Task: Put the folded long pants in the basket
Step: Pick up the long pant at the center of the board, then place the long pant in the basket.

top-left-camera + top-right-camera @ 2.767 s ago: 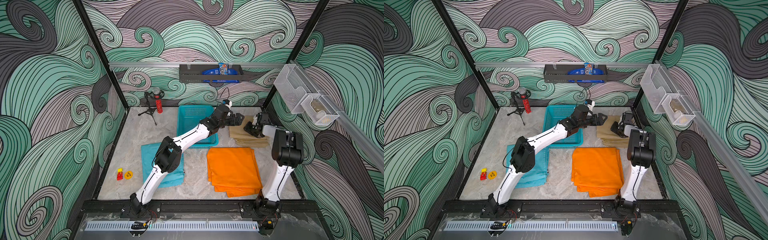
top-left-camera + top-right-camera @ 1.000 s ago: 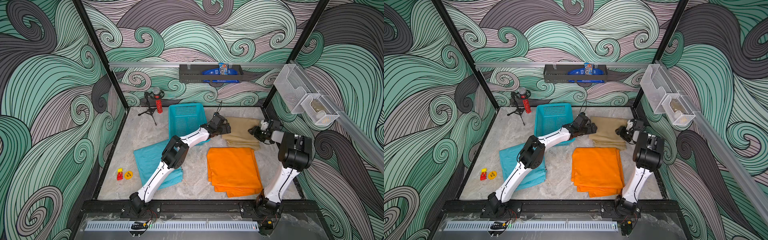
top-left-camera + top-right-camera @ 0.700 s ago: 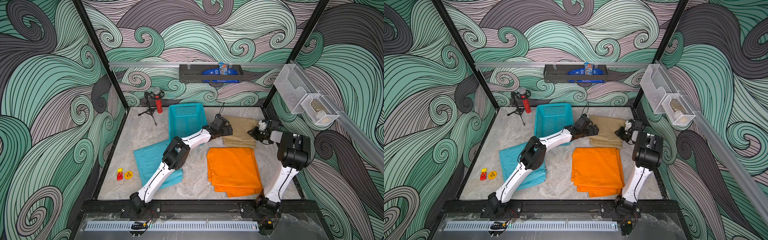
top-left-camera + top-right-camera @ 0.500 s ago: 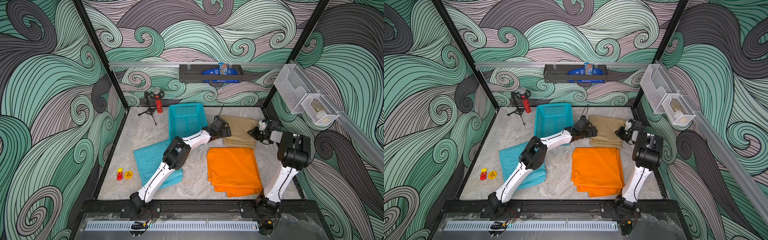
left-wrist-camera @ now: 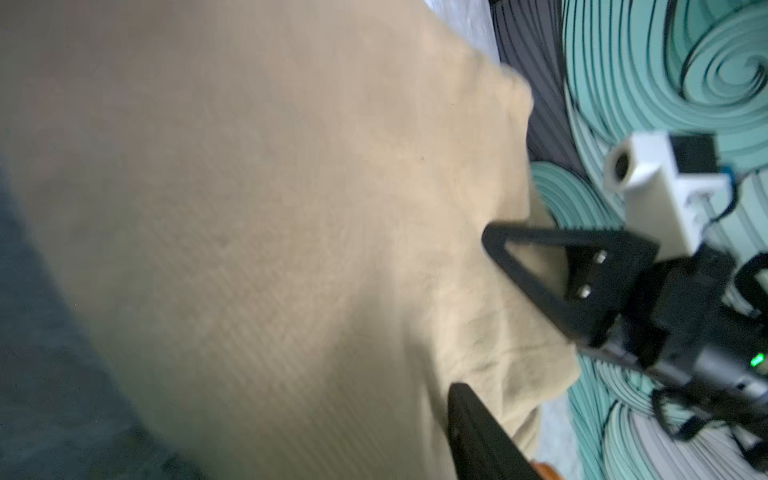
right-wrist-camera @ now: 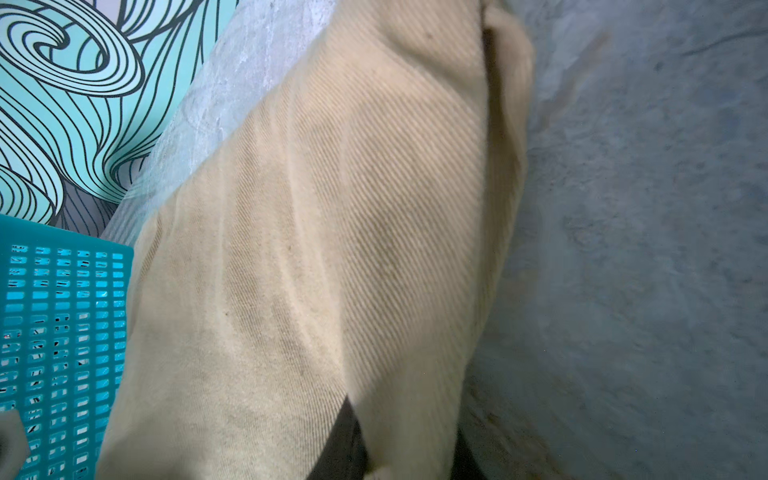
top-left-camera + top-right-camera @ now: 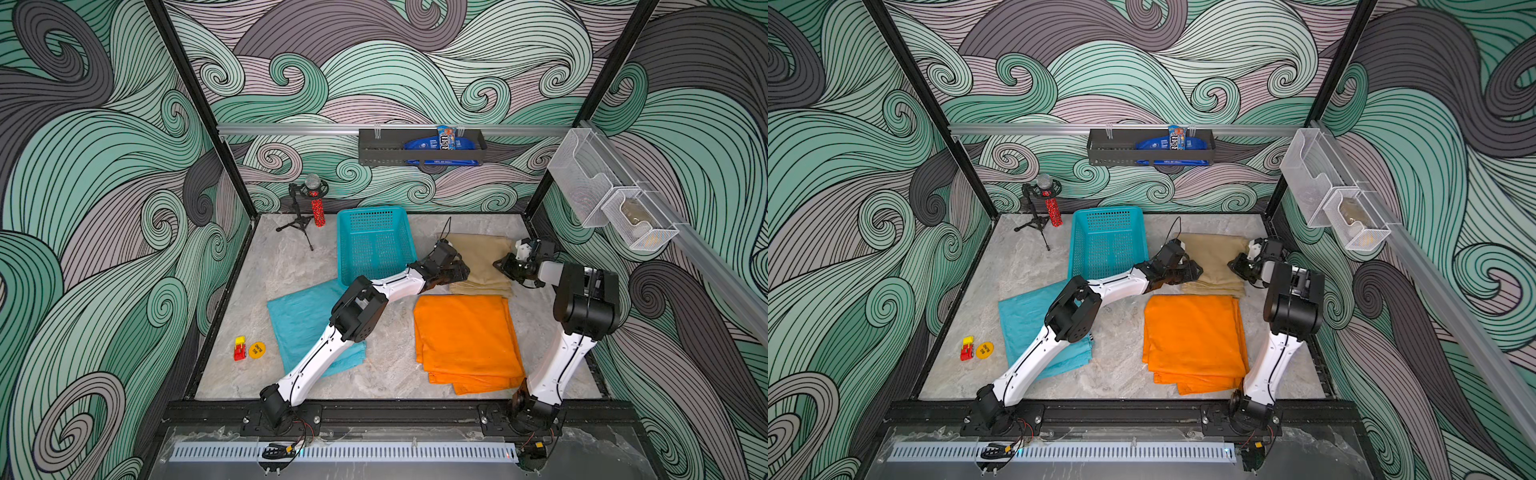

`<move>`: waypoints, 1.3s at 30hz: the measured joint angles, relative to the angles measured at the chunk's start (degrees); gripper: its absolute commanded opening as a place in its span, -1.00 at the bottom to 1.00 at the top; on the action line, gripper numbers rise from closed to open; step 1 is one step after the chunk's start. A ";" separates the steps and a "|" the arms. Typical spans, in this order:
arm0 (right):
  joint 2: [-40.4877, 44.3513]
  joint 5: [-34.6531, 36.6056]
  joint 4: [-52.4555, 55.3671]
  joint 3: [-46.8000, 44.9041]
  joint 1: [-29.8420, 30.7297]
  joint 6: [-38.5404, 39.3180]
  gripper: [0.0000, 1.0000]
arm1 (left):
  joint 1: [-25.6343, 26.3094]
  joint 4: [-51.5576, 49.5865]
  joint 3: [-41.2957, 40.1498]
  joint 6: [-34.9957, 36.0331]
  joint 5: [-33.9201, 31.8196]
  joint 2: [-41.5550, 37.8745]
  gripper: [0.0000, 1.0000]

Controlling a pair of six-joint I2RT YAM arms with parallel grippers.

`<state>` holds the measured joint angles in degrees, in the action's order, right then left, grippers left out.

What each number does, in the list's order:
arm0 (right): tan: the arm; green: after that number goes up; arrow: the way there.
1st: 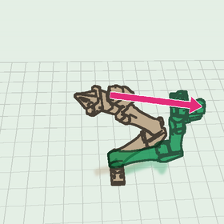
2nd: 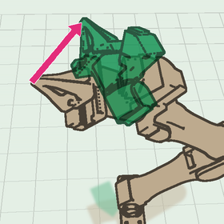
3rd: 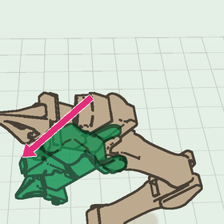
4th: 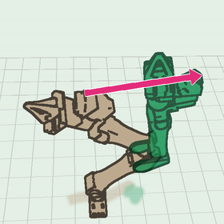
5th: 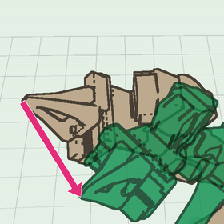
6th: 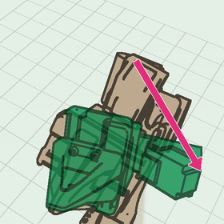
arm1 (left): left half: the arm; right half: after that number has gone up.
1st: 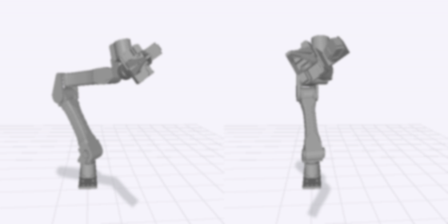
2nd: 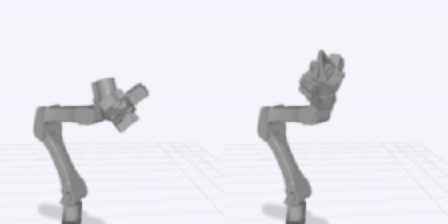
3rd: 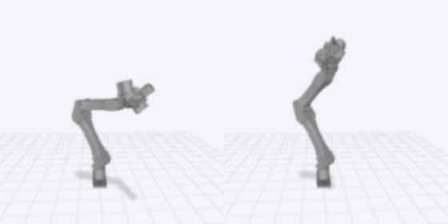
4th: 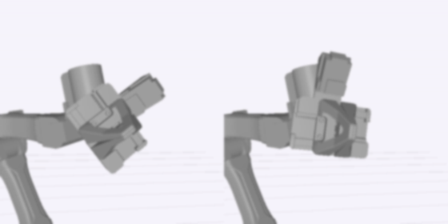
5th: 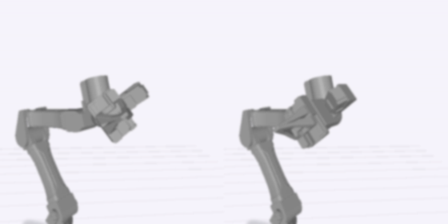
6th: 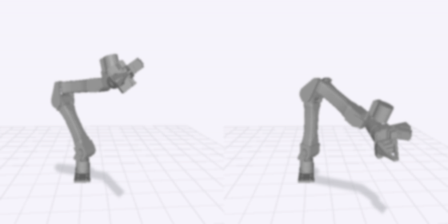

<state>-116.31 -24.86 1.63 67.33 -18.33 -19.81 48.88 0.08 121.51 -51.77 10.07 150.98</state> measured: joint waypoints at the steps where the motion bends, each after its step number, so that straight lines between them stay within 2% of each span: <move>1: 0.17 0.02 0.00 -0.13 0.02 0.00 -1.00 | 0.02 0.31 -0.33 -0.22 0.52 0.20 -1.00; 6: 1.77 0.63 0.74 -0.66 0.22 -0.33 -1.00 | -0.33 0.66 0.26 -0.31 2.21 0.33 -1.00; 12: 7.78 0.81 3.65 -0.35 1.90 -1.66 -1.00 | -0.85 -0.79 5.66 1.60 3.58 -0.13 -1.00; 19: 15.23 1.53 7.15 4.57 6.80 -2.89 -1.00 | -2.78 -3.74 4.94 7.21 3.69 -9.84 -1.00; 21: 16.79 2.25 7.39 5.90 9.16 -3.28 -1.00 | -4.17 -2.93 0.17 7.85 4.35 -15.50 -1.00; 24: 18.45 3.63 8.13 7.91 14.14 -3.80 -1.00 | -7.41 0.26 -11.19 7.80 6.19 -25.92 -1.00; 29: 18.10 6.40 9.14 13.03 24.96 -4.90 -1.00 | -14.12 3.10 -29.16 9.70 7.58 -41.05 -1.00; 35: 13.11 10.03 9.68 20.96 35.85 -5.95 -1.00 | -22.21 3.67 -44.33 12.70 8.00 -53.96 -1.00; 39: 7.80 11.87 9.73 25.70 41.33 -6.56 -1.00 | -27.54 2.82 -50.58 15.06 8.35 -58.71 -1.00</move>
<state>-108.51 -12.99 11.35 93.03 23.00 -26.37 21.34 2.90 70.94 -36.71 18.41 92.27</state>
